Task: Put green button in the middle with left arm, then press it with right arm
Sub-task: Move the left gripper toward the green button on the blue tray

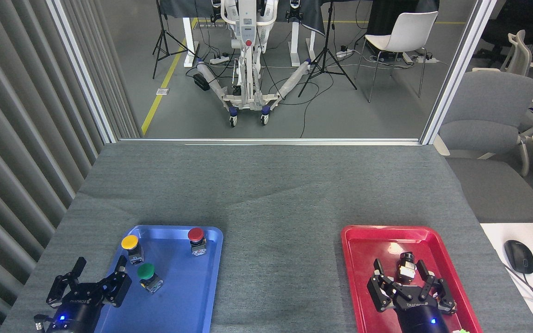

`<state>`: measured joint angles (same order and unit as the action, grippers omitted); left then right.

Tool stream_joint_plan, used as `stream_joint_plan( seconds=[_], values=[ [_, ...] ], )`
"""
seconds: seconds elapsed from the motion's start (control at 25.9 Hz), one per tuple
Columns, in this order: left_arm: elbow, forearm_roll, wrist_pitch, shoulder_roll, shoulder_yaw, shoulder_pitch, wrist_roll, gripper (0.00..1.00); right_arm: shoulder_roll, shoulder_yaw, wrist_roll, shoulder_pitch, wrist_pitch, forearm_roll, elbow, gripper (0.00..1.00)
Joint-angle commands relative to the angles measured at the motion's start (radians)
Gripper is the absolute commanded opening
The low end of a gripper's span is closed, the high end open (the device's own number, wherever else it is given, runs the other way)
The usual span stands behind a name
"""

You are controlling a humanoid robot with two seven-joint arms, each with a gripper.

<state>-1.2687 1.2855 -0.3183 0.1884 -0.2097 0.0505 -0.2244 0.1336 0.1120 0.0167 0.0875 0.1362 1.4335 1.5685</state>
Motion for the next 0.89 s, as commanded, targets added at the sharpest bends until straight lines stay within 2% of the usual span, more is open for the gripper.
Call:
stream_joint_plan(
  seconds=[0.0,0.27,0.46,0.62,0.85],
  values=[
    [-0.020,-0.094,-0.028,0.005,-0.004,0.002,-0.001,1.00,-0.002,0.000,-0.004,0.000,-0.001,0.001,-0.001,1.00],
    [-0.090,-0.087,-0.021,0.014,-0.001,0.005,-0.001,1.00,-0.002,0.000,-0.004,0.000,-0.001,0.001,0.001,1.00],
    [-0.092,-0.084,-0.022,0.031,-0.001,-0.005,-0.001,1.00,0.000,0.000,-0.004,-0.003,-0.001,0.001,0.001,1.00],
    [-0.179,-0.064,0.012,0.026,-0.004,-0.090,-0.004,1.00,-0.002,0.000,-0.004,-0.005,-0.001,0.001,0.001,1.00],
    [-0.202,-0.064,0.012,0.022,-0.002,-0.095,0.017,1.00,0.000,-0.002,-0.004,-0.005,-0.001,0.001,-0.001,1.00]
  ],
)
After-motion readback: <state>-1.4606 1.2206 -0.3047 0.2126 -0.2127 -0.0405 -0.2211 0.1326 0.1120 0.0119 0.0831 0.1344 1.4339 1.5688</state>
